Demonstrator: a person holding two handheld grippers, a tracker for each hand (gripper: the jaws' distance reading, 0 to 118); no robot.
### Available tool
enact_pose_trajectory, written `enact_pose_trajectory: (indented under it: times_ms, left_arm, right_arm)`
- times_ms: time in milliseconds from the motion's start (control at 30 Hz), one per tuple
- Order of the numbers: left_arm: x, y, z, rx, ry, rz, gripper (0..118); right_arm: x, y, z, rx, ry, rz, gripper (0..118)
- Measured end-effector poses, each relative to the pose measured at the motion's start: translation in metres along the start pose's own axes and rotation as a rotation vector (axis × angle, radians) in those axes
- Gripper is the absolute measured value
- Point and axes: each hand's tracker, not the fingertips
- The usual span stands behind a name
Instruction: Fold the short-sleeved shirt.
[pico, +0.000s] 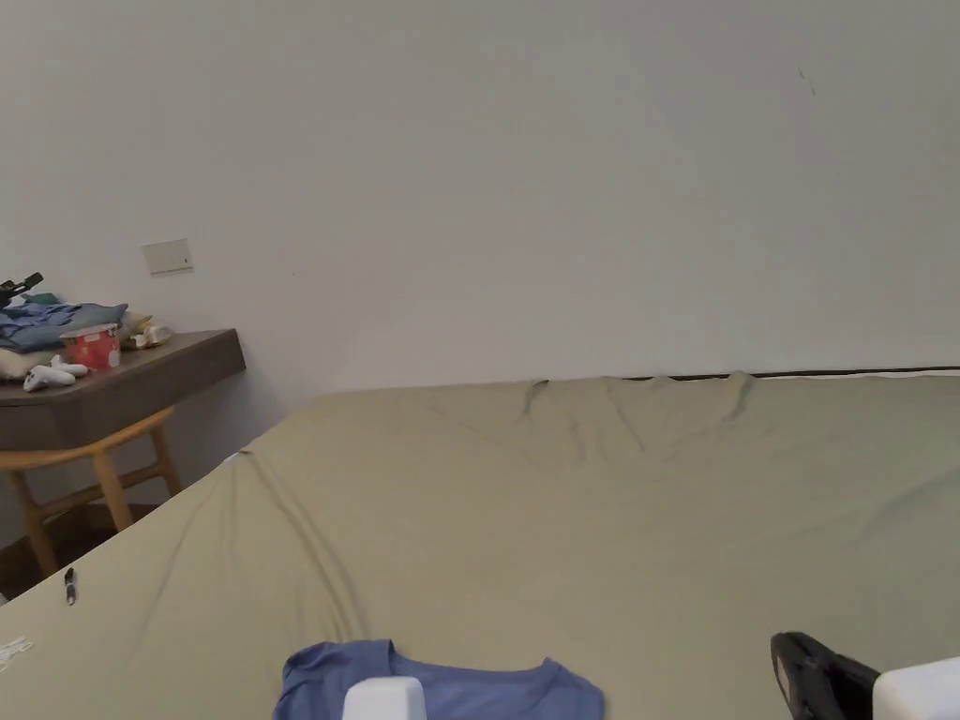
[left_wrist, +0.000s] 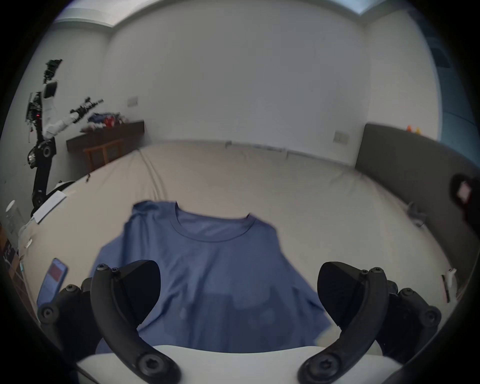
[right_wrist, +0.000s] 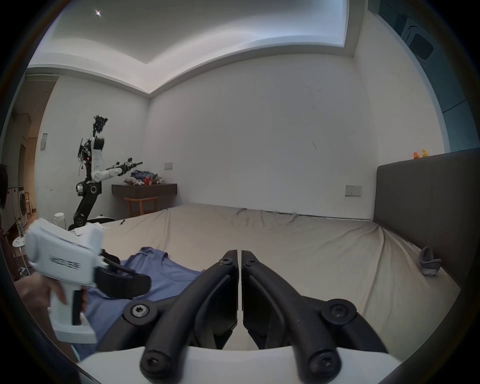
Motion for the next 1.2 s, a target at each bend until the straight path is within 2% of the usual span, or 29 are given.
enact_pose_trajectory:
  times_ms: [100, 133, 267, 333, 400, 433, 467, 500, 533, 567, 600, 733, 800, 867, 1000, 1100, 1200]
  left_arm:
    - [0.001, -0.002, -0.061, -0.121, 0.035, -0.024, 117]
    - [0.003, -0.004, -0.077, -0.17, 0.041, -0.056, 116]
    - [0.018, -0.014, -0.112, -0.238, 0.025, -0.155, 115]
    - [0.024, -0.018, -0.119, -0.266, 0.022, -0.141, 115]
    - [0.017, -0.006, -0.11, -0.251, 0.007, -0.053, 115]
    - [0.013, -0.006, -0.108, -0.239, -0.015, -0.05, 109]
    - [0.012, -0.005, -0.105, -0.249, -0.019, -0.043, 97]
    - [0.004, -0.004, -0.115, -0.261, -0.018, -0.029, 90]
    - [-0.002, -0.001, -0.116, -0.238, -0.036, -0.008, 74]
    - [-0.004, 0.001, -0.115, -0.24, -0.024, -0.004, 29]
    - [-0.009, 0.004, -0.115, -0.224, 0.012, 0.053, 1]
    - [-0.022, 0.02, -0.09, -0.219, -0.141, 0.412, 1]
    - [-0.04, 0.032, -0.103, -0.175, -0.166, 0.517, 1]
    - [-0.032, 0.055, -0.095, -0.072, -0.268, 0.532, 1]
    - [0.02, 0.102, -0.101, -0.045, -0.425, 0.544, 1]
    - [0.098, 0.128, -0.092, 0.0, -0.566, 0.412, 1]
    - [0.188, 0.134, -0.069, -0.068, -0.777, 0.316, 1]
  right_arm:
    - [0.009, -0.013, -0.028, -0.045, 0.003, -0.022, 3]
    - [0.012, -0.016, -0.037, -0.082, 0.003, -0.053, 3]
    - [0.021, -0.026, -0.053, -0.107, -0.001, -0.056, 3]
    - [0.025, -0.028, -0.054, -0.111, 0.001, -0.05, 3]
    - [0.03, -0.029, -0.051, -0.114, 0.002, -0.065, 3]
    - [0.033, -0.028, -0.048, -0.116, 0.003, -0.082, 3]
    - [0.036, -0.028, -0.046, -0.12, 0.007, -0.096, 3]
    - [0.038, -0.027, -0.042, -0.122, 0.012, -0.105, 3]
    - [0.041, -0.026, -0.038, -0.121, 0.014, -0.108, 3]
    - [0.042, -0.025, -0.034, -0.118, 0.014, -0.108, 3]
    - [0.044, -0.023, -0.031, -0.117, 0.01, -0.106, 3]
    - [0.057, -0.018, -0.017, -0.112, 0.004, -0.098, 3]
    - [0.064, -0.016, -0.008, -0.103, -0.008, -0.093, 3]
    - [0.075, -0.014, 0.002, -0.093, -0.032, -0.105, 3]
    - [0.105, -0.004, 0.032, -0.068, -0.11, -0.152, 3]
    - [0.128, 0.007, 0.067, -0.038, -0.251, -0.137, 3]
    - [0.155, 0.021, 0.106, -0.005, -0.414, -0.096, 3]
